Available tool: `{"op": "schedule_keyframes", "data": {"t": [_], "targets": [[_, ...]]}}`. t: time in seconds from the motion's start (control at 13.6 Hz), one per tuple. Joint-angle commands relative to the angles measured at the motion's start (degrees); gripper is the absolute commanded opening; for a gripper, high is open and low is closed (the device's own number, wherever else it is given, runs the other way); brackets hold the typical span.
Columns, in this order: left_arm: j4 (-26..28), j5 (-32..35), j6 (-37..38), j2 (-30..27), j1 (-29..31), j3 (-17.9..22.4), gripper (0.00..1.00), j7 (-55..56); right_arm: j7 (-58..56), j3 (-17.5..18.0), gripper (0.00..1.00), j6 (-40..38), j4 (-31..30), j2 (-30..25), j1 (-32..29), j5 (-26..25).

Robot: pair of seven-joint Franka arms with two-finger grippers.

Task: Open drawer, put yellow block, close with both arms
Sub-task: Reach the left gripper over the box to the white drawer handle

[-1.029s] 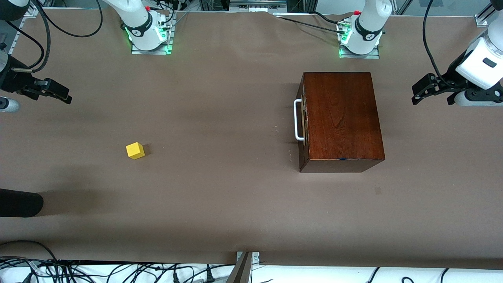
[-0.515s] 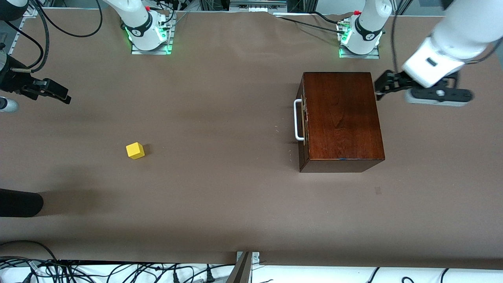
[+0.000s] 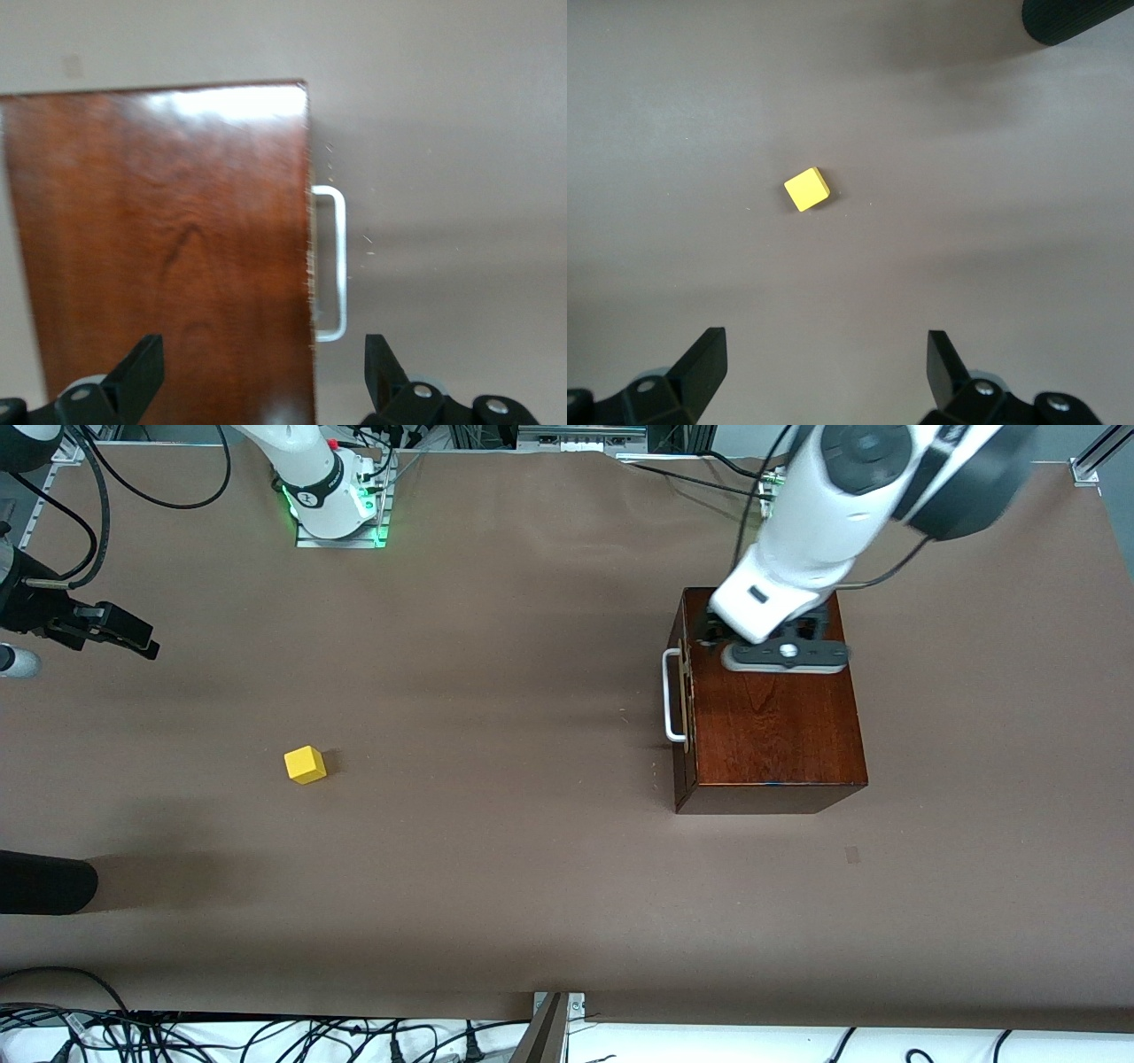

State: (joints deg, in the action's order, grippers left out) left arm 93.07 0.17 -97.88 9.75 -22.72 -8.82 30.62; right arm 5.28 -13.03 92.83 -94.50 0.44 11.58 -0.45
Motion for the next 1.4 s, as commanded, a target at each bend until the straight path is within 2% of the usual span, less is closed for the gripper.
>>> {"op": "schedule_keyframes", "data": {"t": [0.0,0.44,0.66,1.32], "targets": [[-1.67,3.07,-1.16,3.77,-2.76,-1.54,1.00,4.08,-0.18,0.46,1.00,-0.45,0.89,0.17,-0.60,-0.17],[-1.23,3.87,-5.29,11.15,-9.97,-1.55,1.00,12.09,-0.27,0.46,1.00,-0.37,0.89,0.70,-0.51,-0.43],[-0.88,9.49,-6.44,15.02,-13.40,-1.55,1.00,16.22,-0.27,0.46,1.00,-0.28,0.89,0.79,-0.60,-0.35],[0.79,13.10,-9.43,18.11,-13.85,1.44,1.00,15.44,-0.36,0.02,1.00,0.07,0.89,0.70,-1.04,-0.26]]}}
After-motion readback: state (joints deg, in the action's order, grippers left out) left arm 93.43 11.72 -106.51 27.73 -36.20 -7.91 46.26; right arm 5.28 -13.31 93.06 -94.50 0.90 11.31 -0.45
